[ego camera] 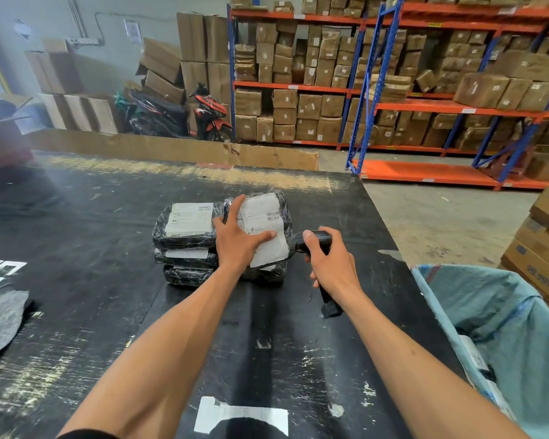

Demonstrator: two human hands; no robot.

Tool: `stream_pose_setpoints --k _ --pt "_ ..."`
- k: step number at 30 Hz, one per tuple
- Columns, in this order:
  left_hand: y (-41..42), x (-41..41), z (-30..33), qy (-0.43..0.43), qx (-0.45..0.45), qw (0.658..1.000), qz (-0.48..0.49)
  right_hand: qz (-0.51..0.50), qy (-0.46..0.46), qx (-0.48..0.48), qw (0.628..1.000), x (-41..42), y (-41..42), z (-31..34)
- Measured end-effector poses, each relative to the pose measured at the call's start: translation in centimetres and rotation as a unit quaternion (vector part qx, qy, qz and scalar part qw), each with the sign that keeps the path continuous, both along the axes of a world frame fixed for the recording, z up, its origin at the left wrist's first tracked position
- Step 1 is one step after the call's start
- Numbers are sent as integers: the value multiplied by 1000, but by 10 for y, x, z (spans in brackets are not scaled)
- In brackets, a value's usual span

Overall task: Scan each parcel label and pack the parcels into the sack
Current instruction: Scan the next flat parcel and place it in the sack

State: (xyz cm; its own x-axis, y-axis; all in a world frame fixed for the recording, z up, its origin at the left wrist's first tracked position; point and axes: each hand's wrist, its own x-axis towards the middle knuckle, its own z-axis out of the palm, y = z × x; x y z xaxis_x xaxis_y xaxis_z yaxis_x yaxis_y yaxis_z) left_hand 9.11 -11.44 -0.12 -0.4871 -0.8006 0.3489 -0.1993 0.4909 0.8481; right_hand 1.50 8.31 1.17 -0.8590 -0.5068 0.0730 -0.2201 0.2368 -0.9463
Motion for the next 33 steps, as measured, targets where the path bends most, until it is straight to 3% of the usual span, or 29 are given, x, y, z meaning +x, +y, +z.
stream_pose_setpoints --k 8,16,25,27,30,33 --pt "-23 11 32 56 10 997 49 47 -6 104 993 13 -27 -50" --pt "-20 31 26 83 36 995 45 46 -41 214 975 31 -49 -91" --pt "-16 29 13 55 29 998 6 40 93 374 922 28 -48 -82" --pt "-13 23 13 45 24 999 -7 29 100 330 938 15 -40 -70" --pt "-8 8 14 38 20 998 -37 28 56 140 988 -16 -20 -47" --pt "6 -14 13 45 55 993 -96 44 39 6 998 -47 5 -24"
